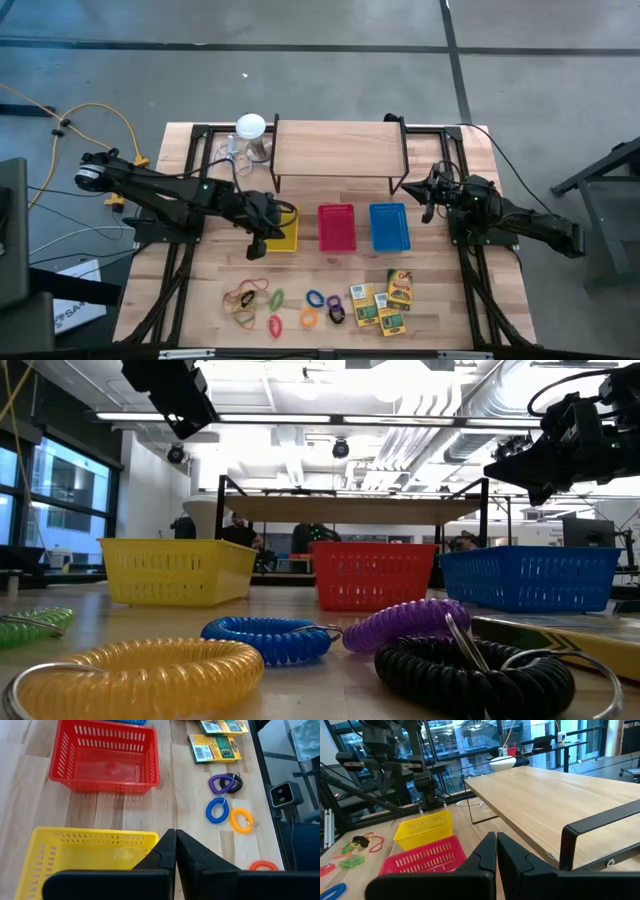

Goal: Pick & Place Office Desk Supplies
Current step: Put the white rubber band into the yellow bin

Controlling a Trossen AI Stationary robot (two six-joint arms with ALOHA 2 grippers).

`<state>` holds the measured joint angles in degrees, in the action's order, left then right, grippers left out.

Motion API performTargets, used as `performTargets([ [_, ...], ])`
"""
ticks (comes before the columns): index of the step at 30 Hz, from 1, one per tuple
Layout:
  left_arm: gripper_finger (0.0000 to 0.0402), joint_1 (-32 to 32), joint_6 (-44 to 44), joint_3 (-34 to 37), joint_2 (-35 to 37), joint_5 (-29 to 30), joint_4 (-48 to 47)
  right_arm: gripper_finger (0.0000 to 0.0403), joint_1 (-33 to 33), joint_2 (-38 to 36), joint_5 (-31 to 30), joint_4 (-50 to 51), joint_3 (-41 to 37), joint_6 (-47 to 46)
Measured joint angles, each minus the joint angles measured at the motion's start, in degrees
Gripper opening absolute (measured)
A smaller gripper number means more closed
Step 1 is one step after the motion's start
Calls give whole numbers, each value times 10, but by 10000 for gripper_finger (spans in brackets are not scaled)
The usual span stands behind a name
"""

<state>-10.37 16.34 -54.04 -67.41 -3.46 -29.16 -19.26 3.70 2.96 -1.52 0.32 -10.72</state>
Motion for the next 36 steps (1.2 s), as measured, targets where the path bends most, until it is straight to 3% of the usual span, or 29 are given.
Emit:
performTargets([
  [21, 0, 0, -14, 0, 0, 4, 13, 2, 0, 0, 0, -3, 0, 0],
  [36, 0, 0, 2, 0, -46, -9, 61, 2, 0, 0, 0, -3, 0, 0],
])
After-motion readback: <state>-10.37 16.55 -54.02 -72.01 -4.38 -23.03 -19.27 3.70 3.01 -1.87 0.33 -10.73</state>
